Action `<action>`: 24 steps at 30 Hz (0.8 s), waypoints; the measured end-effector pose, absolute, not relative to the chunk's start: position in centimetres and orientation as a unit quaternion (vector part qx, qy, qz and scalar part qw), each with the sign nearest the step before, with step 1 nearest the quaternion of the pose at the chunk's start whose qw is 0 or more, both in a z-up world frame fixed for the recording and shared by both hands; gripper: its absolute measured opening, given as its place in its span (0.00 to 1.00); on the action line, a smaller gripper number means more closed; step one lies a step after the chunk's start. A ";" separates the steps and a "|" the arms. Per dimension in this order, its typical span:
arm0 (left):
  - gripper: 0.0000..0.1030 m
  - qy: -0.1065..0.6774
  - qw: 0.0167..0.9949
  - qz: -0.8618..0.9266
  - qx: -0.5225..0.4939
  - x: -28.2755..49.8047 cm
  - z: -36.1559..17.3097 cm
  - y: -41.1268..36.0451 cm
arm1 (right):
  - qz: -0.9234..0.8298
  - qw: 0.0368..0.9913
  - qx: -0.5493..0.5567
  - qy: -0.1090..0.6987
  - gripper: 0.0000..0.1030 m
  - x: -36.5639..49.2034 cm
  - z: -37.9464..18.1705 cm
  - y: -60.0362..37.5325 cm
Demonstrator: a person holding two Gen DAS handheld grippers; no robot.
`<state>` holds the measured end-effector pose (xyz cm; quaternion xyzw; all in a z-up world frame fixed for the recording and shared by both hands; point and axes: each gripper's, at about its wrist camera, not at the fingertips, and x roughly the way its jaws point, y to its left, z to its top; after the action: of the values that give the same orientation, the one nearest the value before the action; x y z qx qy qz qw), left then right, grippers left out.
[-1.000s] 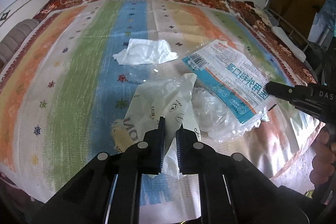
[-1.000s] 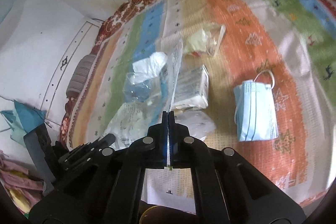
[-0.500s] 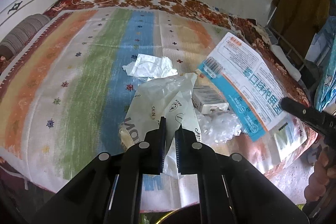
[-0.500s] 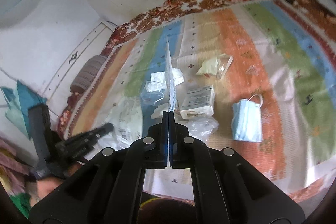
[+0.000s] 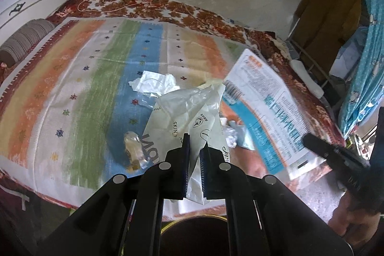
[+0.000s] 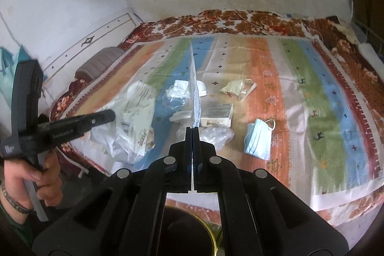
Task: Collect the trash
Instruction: 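Lift the white plastic bag with the left tool and carry it over the bin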
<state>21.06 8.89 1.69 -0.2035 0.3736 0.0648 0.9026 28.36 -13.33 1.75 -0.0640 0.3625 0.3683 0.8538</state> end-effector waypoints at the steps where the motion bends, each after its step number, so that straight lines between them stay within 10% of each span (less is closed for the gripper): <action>1: 0.07 0.373 0.903 0.064 -0.203 20.7 1.9 8.7 | 0.369 0.854 -0.065 0.361 0.00 27.9 1.8 -13.3; 24: 0.07 0.389 0.879 0.074 -0.267 11.5 1.2 6.2 | 0.385 0.838 -0.115 0.369 0.00 14.9 -0.7 -16.3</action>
<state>11.54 6.18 1.21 -0.2665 0.3891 0.0742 0.8787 14.91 -16.28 -0.69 -0.1147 0.3694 0.3848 0.8380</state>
